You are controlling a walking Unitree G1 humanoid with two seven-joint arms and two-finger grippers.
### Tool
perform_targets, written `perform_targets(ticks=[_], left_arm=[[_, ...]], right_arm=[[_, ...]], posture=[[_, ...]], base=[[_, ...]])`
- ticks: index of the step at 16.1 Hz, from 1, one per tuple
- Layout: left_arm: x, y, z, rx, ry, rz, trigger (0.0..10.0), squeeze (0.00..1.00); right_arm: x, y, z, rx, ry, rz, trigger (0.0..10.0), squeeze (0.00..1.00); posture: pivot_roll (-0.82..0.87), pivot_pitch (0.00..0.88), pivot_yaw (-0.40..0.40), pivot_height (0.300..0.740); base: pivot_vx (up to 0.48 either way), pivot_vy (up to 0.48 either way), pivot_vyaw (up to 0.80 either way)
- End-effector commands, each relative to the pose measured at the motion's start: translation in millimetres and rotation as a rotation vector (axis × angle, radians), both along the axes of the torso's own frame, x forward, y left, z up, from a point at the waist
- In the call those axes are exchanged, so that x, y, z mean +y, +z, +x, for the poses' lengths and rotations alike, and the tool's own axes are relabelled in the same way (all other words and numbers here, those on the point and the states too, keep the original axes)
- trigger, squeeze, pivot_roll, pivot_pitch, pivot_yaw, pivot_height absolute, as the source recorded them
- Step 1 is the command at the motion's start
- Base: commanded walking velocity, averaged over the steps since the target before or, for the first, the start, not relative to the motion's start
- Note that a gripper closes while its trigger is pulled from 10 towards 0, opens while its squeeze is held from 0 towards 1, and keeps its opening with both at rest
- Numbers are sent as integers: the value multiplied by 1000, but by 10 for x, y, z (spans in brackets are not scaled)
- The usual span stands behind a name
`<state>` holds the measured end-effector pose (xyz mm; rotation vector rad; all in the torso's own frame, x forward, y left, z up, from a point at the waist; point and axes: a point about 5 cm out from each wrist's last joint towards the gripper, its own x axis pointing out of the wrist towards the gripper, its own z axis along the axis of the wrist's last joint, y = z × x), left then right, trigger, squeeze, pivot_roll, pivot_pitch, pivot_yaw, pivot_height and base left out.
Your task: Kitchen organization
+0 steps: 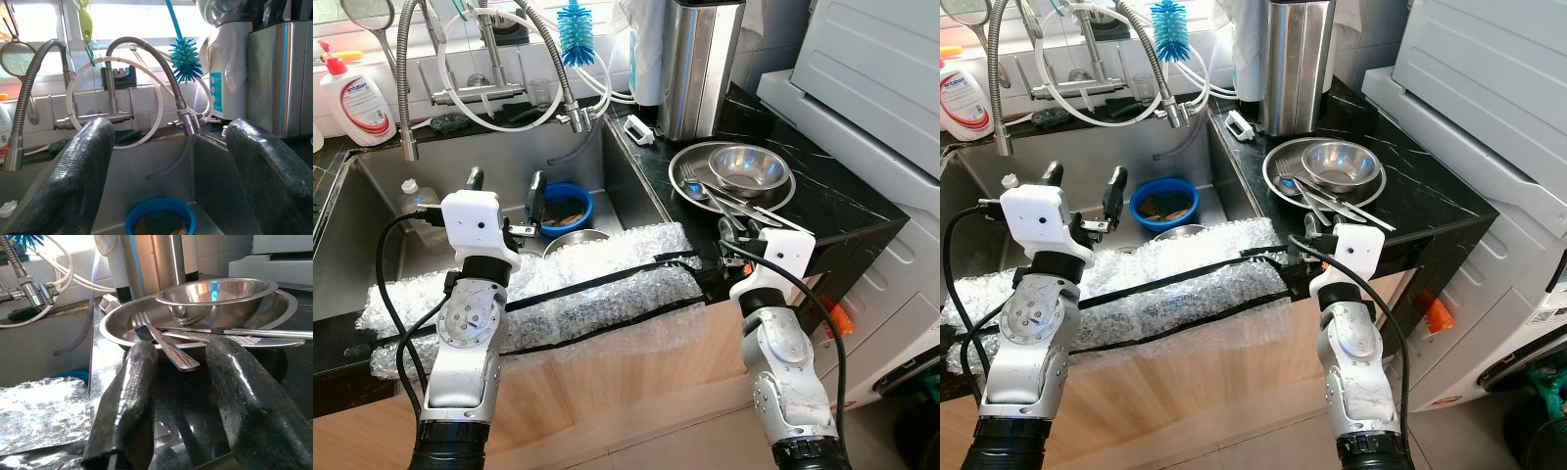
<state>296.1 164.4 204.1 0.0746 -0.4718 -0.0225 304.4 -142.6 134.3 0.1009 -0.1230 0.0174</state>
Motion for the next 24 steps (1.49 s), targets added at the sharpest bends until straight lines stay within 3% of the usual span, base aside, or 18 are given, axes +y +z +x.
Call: perform_targets(ticks=[1, 3, 4, 5, 18, 24], left_arm=[[-18, -2, 8, 0, 4, 12, 10000, 0], [-21, -2, 8, 0, 4, 11, 10000, 0], [-19, -4, 7, 0, 4, 12, 10000, 0], [-18, -4, 8, 0, 4, 12, 10000, 0], [-16, 9, 15, -6, 8, 14, 10000, 0], [-19, 22, 19, -15, 8, 16, 10000, 0]], right_arm=[[25, 3, 22, 0, 4, 2, 10000, 0], [24, 5, 26, -1, 4, 2, 10000, 0], [26, 8, 29, -2, 4, 4, 2588, 0], [26, 9, 31, -3, 5, 4, 0, 0], [65, 48, 49, -19, 34, 13, 0, 0], [141, 244, 44, -144, 76, 52, 0, 0]], posture=[[-97, 0, 28, 740], [-97, 0, 27, 740], [-97, 0, 28, 740], [-96, 0, 28, 740], [-95, 0, 26, 740], [-96, 0, 28, 740]], base=[[0, 0, 0], [0, 0, 0], [0, 0, 0], [0, 0, 0], [0, 0, 0], [0, 0, 0]])
